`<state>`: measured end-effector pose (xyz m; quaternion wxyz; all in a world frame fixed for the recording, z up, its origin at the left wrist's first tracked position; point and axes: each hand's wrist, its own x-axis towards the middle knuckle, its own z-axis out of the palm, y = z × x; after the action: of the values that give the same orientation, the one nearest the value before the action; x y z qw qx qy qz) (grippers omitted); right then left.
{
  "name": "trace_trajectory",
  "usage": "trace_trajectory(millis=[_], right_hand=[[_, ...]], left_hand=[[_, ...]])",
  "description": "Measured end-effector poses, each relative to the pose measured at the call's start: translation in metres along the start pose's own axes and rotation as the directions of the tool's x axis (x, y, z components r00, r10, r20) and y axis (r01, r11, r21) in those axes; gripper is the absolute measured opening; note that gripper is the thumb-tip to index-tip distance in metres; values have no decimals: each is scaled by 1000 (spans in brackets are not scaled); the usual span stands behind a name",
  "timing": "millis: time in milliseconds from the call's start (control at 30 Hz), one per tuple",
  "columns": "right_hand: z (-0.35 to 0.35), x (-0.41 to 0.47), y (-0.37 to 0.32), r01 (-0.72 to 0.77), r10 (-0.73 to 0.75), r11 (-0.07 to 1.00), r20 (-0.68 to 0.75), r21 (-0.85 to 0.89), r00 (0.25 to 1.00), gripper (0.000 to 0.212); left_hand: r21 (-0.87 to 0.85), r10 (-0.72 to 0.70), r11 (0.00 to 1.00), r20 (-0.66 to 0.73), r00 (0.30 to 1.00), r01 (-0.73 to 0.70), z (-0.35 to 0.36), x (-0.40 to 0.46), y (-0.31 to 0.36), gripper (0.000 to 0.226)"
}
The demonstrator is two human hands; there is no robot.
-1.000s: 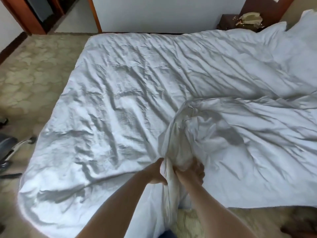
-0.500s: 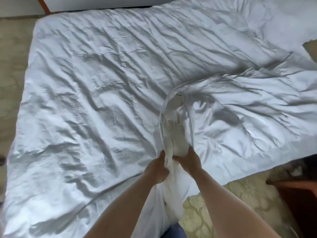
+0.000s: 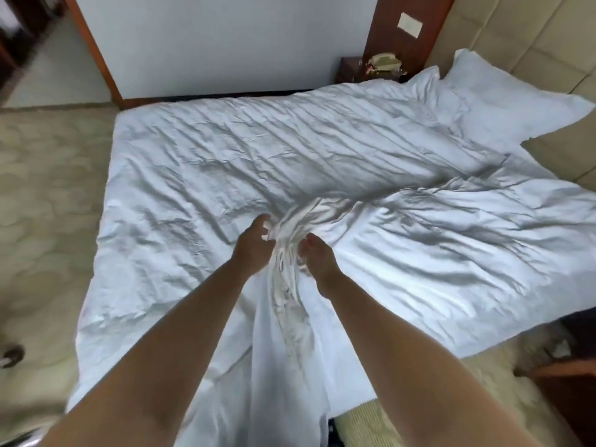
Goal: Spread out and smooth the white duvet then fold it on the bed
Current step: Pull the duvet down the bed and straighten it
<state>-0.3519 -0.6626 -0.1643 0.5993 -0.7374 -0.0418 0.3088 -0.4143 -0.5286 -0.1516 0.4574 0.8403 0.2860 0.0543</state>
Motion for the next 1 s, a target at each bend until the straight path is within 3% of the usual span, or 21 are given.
trace_trajectory(millis=[67, 167, 233, 300, 333, 367, 433, 500, 600, 667, 800, 933, 1000], right_hand=[[7, -7, 42, -3, 1, 988, -12, -152, 1000, 44], [15, -32, 97, -87, 78, 996, -208, -32, 975, 62], [16, -52, 115, -161, 140, 986, -331, -36, 933, 61], [12, -68, 129, -234, 153, 958, -399, -164, 904, 60], [9, -76, 134, -264, 144, 930, -406, -256, 902, 60], [6, -83, 139, -287, 140, 893, -391, -347, 909, 59], [3, -92, 149, -311, 152, 816, -338, -487, 929, 67], [0, -98, 155, -336, 183, 784, -323, -522, 929, 89], [-11, -94, 166, -366, 207, 718, -321, -591, 924, 112], [-20, -86, 170, -358, 249, 700, -259, -618, 933, 112], [-35, -78, 164, -339, 334, 610, -155, -717, 930, 77], [-38, -75, 159, -308, 398, 511, -96, -803, 912, 63], [-28, -80, 163, -290, 425, 555, -33, -780, 904, 70]], left_hand=[[64, -113, 993, 155, 981, 104, 9, -29, -24, 58], [153, -263, 963, 327, 908, 224, 27, -77, -69, 61], [244, -323, 940, 403, 857, 240, 37, -96, -92, 51], [276, -366, 926, 481, 797, 259, 45, -112, -105, 32], [304, -377, 920, 505, 776, 249, 47, -118, -108, 13], [326, -373, 918, 513, 773, 226, 49, -123, -109, 8], [328, -398, 911, 540, 742, 250, 57, -129, -115, 19], [347, -453, 890, 606, 654, 294, 65, -137, -115, 6], [364, -477, 879, 700, 532, 309, 76, -147, -114, 50], [361, -460, 888, 718, 522, 286, 85, -150, -118, 76], [293, -418, 907, 722, 552, 303, 101, -155, -125, 106], [165, -355, 928, 664, 658, 334, 120, -160, -130, 128], [111, -371, 916, 602, 707, 386, 129, -166, -132, 132]])
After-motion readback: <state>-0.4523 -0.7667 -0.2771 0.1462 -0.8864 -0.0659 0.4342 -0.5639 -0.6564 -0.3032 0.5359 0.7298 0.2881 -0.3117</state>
